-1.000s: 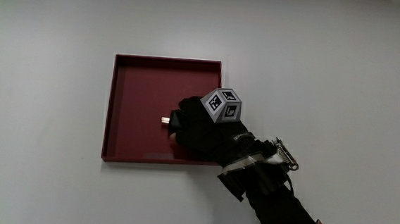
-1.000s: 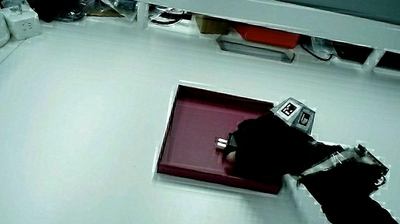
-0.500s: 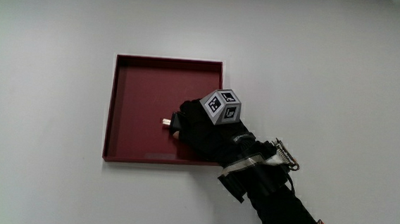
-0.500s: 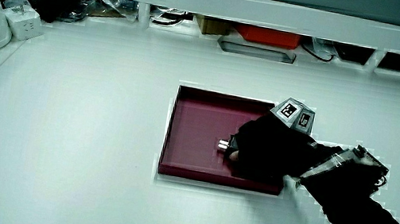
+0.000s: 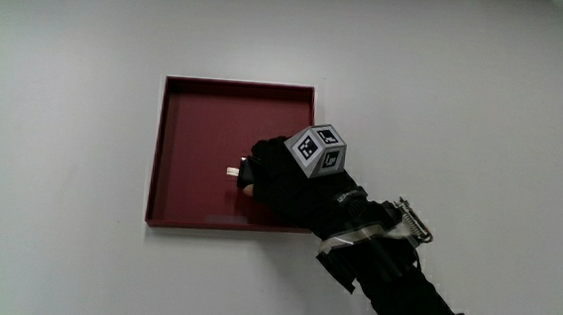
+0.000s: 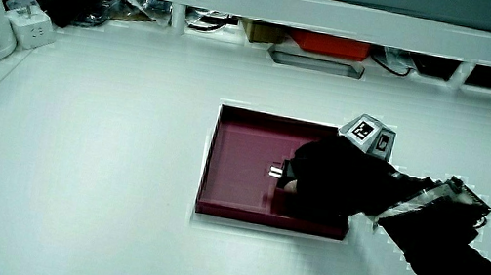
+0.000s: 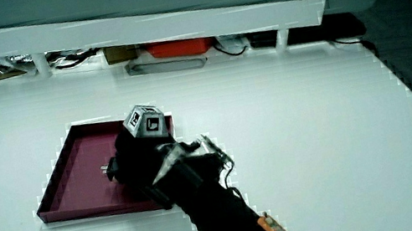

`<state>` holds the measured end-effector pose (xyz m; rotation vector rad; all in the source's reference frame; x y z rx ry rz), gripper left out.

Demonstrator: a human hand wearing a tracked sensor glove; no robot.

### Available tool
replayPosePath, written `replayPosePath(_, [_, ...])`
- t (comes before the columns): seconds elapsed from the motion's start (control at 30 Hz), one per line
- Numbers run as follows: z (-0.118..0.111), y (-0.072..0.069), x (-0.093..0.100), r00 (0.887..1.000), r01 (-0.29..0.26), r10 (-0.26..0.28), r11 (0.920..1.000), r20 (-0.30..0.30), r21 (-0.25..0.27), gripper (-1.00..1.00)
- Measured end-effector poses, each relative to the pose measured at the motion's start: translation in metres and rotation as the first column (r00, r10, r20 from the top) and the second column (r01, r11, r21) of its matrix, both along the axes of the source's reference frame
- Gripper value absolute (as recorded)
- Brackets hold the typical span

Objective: Pick charger from plate

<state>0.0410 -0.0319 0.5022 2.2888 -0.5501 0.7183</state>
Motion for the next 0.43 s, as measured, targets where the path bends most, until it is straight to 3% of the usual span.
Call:
replayPosePath(0.23, [-0.026, -0.002, 0.015, 1.000, 0.004, -0.005, 0.9993, 0.014, 0.036, 1.00])
replayPosePath(0.27, [-0.028, -0.002, 0.019, 0.999, 0.011, -0.012, 0.9996, 0.033, 0.026, 1.00])
replayPosePath(0.3, [-0.021, -0.004, 0.023, 0.991, 0.041, -0.042, 0.9991, 0.124, 0.005, 1.00])
replayPosePath(0.37, [-0.031, -0.004, 0.032, 0.991, 0.026, -0.025, 0.9997, 0.131, -0.003, 1.00])
replayPosePath(0.43, [-0.034, -0.004, 0.041, 0.985, 0.033, -0.039, 0.9987, 0.168, 0.039, 1.00])
